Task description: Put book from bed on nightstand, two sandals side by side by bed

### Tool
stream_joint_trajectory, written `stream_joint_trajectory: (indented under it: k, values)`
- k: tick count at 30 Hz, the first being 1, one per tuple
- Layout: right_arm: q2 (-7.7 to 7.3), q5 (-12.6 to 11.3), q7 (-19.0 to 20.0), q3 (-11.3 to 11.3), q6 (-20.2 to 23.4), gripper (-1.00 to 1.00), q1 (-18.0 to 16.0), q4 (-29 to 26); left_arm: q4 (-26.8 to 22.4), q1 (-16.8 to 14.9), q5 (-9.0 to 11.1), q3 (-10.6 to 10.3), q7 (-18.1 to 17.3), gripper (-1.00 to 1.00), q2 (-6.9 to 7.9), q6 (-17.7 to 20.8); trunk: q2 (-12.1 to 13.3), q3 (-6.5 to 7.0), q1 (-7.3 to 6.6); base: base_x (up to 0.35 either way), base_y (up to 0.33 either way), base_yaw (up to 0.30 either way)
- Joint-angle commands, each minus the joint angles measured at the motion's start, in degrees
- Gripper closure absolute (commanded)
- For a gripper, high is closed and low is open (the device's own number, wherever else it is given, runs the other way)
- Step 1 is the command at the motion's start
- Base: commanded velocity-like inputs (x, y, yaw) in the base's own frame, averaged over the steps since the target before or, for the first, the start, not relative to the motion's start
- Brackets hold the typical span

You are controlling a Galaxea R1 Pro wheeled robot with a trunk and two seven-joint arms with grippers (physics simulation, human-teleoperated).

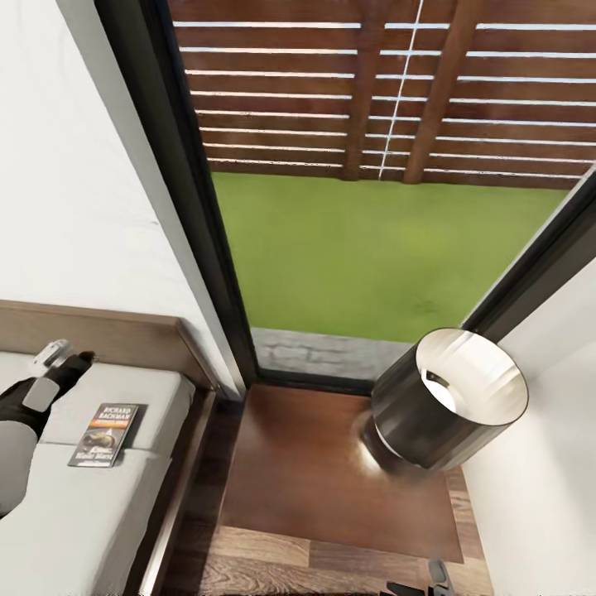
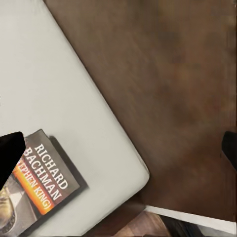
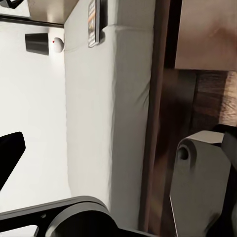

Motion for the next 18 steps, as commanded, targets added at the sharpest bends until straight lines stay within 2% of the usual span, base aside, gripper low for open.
stream_joint_trajectory:
  k: [1,3,5,6,7,9,14,18]
  values:
    - [0.0,-0.2,0.1,0.1,-0.6,-1.0,-0.1,0.2,-2.4,-0.1,0.3,0.3,-0.1,-1.0,0.05,1.0,-0.1,-0.16,0.02,0.0,0.0,0.0]
    - [0.01,-0.2,0.1,0.1,-0.6,-1.0,-0.1,0.2,-5.7,-0.1,0.3,0.3,-0.1,-1.0,0.27,3.7,-0.1,-0.35,0.02,0.0,0.0,0.0]
    - [0.01,-0.2,0.1,0.1,-0.6,-1.0,-0.1,0.2,-8.4,-0.2,0.3,0.3,-0.2,-1.0,1.23,9.0,-0.1,-0.53,0.02,0.0,0.0,0.0]
    - [-0.01,-0.2,0.1,0.1,-0.6,-1.0,-0.1,0.2,-10.7,-0.3,0.4,0.3,-0.4,-1.0,3.27,16.9,-0.1,-0.62,0.02,0.0,0.0,0.0]
    - [-0.02,-0.2,0.1,0.1,-0.6,-1.0,-0.1,0.2,-11.3,-0.3,0.4,0.3,-0.4,-1.0,4.14,19.6,-0.1,-0.71,0.02,0.0,0.0,0.0]
    - [-0.02,-0.2,0.1,0.1,-0.6,-1.0,-0.1,0.2,-11.8,-0.3,0.5,0.3,-0.5,-1.0,4.93,21.9,-0.1,-0.89,0.02,0.0,0.0,0.0]
    - [0.01,-0.2,0.1,0.1,-0.6,-1.0,-0.1,0.2,-12.1,-0.3,0.5,0.2,-0.6,-1.0,5.54,23.8,-0.1,-1.34,0.02,0.0,0.0,0.0]
    - [-0.09,-0.2,0.2,0.1,-0.6,-1.0,-0.1,0.2,-10.3,-0.2,0.3,-0.1,-0.6,-1.0,5.49,20.8,-0.1,-1.71,0.02,0.0,0.0,0.0]
